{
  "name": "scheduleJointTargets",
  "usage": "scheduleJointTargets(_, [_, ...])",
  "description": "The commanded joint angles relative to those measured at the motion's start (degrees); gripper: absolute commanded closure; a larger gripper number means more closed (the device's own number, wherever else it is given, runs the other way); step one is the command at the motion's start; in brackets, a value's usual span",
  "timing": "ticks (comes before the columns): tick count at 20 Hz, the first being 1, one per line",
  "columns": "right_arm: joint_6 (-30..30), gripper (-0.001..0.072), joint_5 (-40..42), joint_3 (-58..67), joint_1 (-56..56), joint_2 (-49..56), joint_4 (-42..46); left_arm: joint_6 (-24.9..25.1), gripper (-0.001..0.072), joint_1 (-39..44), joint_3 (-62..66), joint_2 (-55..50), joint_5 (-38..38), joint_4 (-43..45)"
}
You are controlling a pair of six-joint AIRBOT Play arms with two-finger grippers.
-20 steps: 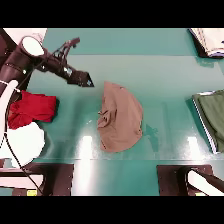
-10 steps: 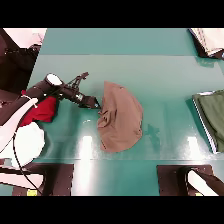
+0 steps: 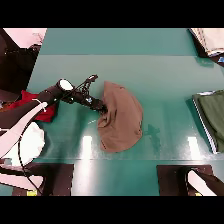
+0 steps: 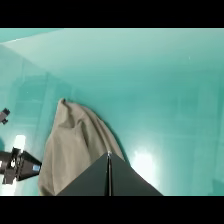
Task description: Fold the shirts.
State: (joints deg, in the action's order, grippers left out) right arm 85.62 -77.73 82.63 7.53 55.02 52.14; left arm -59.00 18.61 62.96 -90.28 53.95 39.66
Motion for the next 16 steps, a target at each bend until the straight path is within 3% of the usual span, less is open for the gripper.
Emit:
scheduleJointTargets(1, [0.00,0.0699,-3.10,-0.35,-0.24,-0.07,0.04,-3.61,0.0678,-0.31,2.40,0.94,0.81,5.31])
scheduleJointTargets(5, [-0.04,0.0692,-4.33,-11.08,-7.87,-1.64,0.48,-6.78,0.0677,-4.87,9.62,8.41,2.93,16.44])
scheduleJointTargets(6, [-0.04,0.0517,-2.36,-16.24,-11.58,-1.84,0.42,-6.78,0.0677,-6.12,10.93,10.36,3.41,17.00])
scheduleJointTargets(7, [-0.02,0.0214,0.52,-21.40,-15.52,-1.79,0.35,-6.67,0.0677,-7.02,11.74,11.85,3.63,17.05])
scheduleJointTargets(8, [-0.02,0.0120,4.72,-27.08,-20.37,-1.29,-0.11,-6.56,0.0677,-7.50,11.91,13.38,3.56,17.11])
scheduleJointTargets(12, [-0.02,0.0120,23.02,-39.52,-37.48,6.97,-0.15,-6.58,0.0676,-7.48,11.98,14.58,6.56,18.64])
scheduleJointTargets(16, [-0.28,0.0122,30.51,-36.70,-43.67,18.10,-0.15,-6.60,0.0676,-7.48,11.98,14.58,9.05,18.69])
